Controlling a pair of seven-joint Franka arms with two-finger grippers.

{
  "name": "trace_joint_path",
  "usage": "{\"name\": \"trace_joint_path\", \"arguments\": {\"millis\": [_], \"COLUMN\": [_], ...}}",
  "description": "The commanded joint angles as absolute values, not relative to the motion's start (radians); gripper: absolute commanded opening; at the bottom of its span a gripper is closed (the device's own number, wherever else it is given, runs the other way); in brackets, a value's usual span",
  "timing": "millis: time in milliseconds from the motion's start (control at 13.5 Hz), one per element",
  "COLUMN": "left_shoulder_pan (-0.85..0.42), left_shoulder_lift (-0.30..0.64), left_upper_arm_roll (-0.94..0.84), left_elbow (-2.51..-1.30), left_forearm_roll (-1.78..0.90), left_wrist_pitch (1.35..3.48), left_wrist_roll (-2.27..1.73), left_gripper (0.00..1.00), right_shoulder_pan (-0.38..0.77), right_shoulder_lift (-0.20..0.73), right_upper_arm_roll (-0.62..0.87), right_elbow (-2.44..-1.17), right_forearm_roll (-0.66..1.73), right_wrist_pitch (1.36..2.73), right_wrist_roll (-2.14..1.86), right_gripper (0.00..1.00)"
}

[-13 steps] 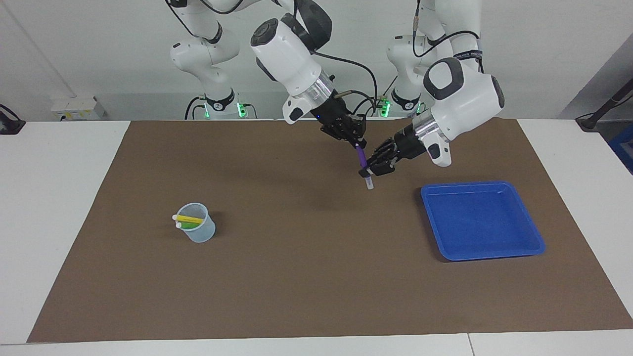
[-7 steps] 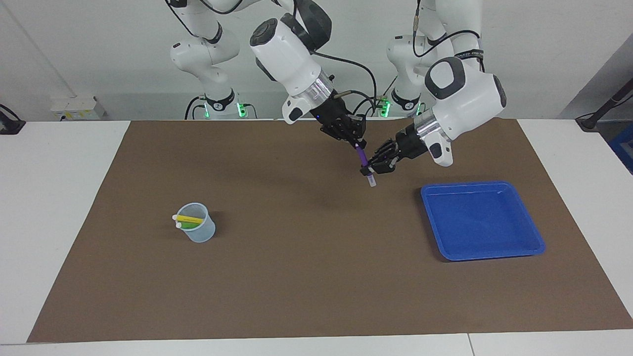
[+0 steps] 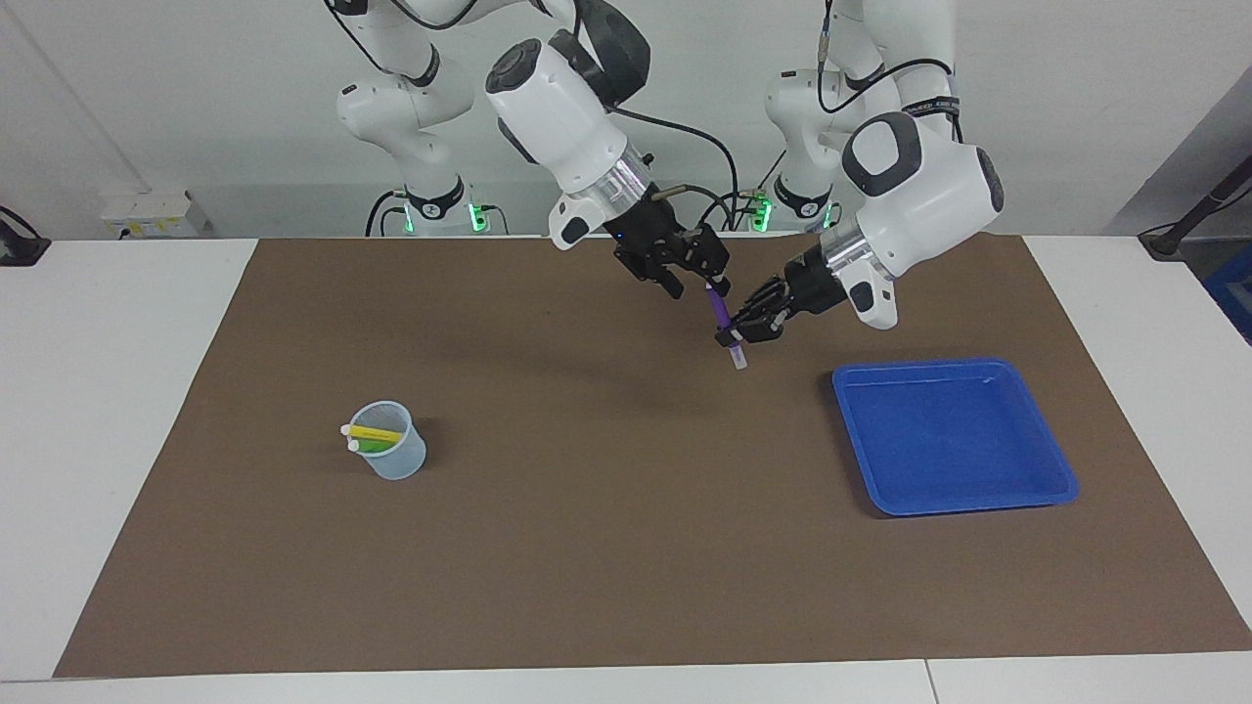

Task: Right arm passes pens to left for tray arrangement
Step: 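Grasp the purple pen with the left gripper while the right gripper releases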

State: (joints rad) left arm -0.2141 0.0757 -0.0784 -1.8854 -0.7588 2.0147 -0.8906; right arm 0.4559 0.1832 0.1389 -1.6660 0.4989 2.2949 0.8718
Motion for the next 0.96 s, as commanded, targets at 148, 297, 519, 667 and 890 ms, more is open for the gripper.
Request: {"name": "trace_joint_path", "arguments": {"millis": [148,297,519,667,890], "left_shoulder_pan": [-0.15,-0.117,-0.081,-0.046,0.055], "left_shoulder_lift": [0.06,0.06,0.061,0.06,0.051], "left_upper_arm_roll": [-0.075,-0.075,-0.075,-0.075,-0.075], "left_elbow": [-1.882,-1.89,-1.896,-1.934,-2.006], "left_forearm_roll": [-0.488,-0.382,-0.219,-0.123,-0.081], "left_wrist_pitch": [1.928,1.93,1.966,2.05,2.178], "left_wrist_roll": [-0.55,-0.43,-0.211,-0.134,0.058], "left_gripper": [0.0,0.0,0.0,0.0,0.0], "right_shoulder_pan": [0.329,0.25,0.134,0.05,-0.009], "right_shoulder_lift": [0.16,0.152,0.144,0.146,0.189], "right_upper_arm_roll": [0.14,0.14,0.141,0.141,0.143], "right_elbow": [-1.646,-1.655,-1.669,-1.686,-1.692], "right_forearm_roll": [0.442,0.416,0.304,0.255,0.122], "right_wrist_pitch": [2.091,2.024,1.933,1.916,1.939], "right_wrist_roll": [0.602,0.432,0.156,-0.057,-0.323], "right_gripper": [1.0,1.0,1.0,1.0,1.0]}}
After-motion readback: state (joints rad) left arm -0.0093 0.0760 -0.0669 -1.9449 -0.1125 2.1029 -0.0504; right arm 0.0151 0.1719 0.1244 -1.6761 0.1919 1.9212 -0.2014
